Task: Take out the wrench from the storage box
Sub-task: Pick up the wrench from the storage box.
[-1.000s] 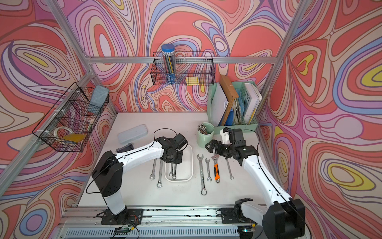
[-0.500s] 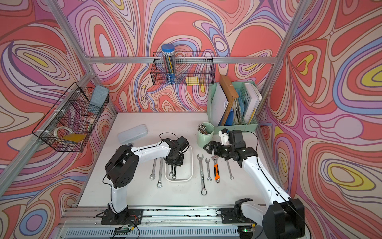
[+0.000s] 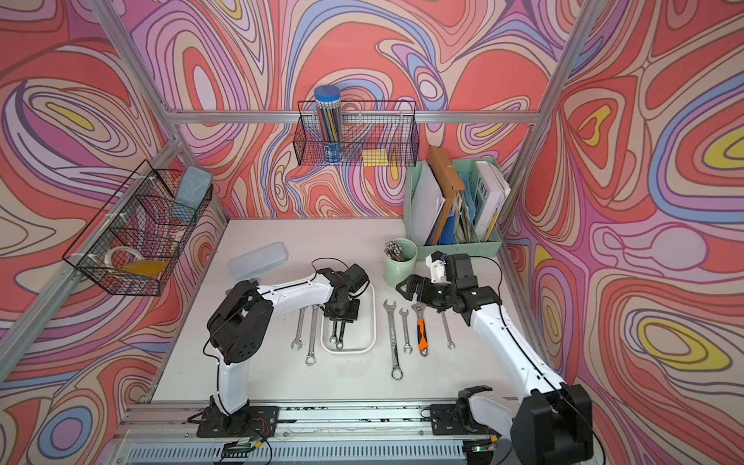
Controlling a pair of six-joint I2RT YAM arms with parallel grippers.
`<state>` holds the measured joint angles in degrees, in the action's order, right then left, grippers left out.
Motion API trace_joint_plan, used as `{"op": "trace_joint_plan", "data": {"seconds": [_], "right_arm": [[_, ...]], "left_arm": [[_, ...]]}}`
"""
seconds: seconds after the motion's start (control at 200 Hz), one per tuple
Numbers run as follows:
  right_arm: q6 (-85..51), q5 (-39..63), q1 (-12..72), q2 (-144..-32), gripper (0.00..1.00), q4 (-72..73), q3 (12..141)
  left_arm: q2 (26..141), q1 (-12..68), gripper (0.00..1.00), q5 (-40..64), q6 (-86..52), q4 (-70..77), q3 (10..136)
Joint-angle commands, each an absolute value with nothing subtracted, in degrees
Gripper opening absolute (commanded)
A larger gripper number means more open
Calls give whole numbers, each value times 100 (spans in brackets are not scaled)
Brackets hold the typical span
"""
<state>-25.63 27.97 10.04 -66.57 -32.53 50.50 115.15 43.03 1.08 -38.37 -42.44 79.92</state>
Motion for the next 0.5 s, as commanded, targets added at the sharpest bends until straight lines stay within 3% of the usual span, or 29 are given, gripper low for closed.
{"op": "trace_joint_plan", "data": {"seconds": [0.0,0.13,0.496], "right_arm": [[-2582,2830,967,-6697,98,-3178,5001],[-2583,2806,967,-6694,98,-3190,5001],[-2609,2746,969,-6680,98,-3153,4970]], "left_arm": [[12148,4293,34,531,-3719,-4483,7689],[12390,4289,29,621,-3642,-4579,7726],[12199,4314,3,389,-3697,-4729,7874]]}}
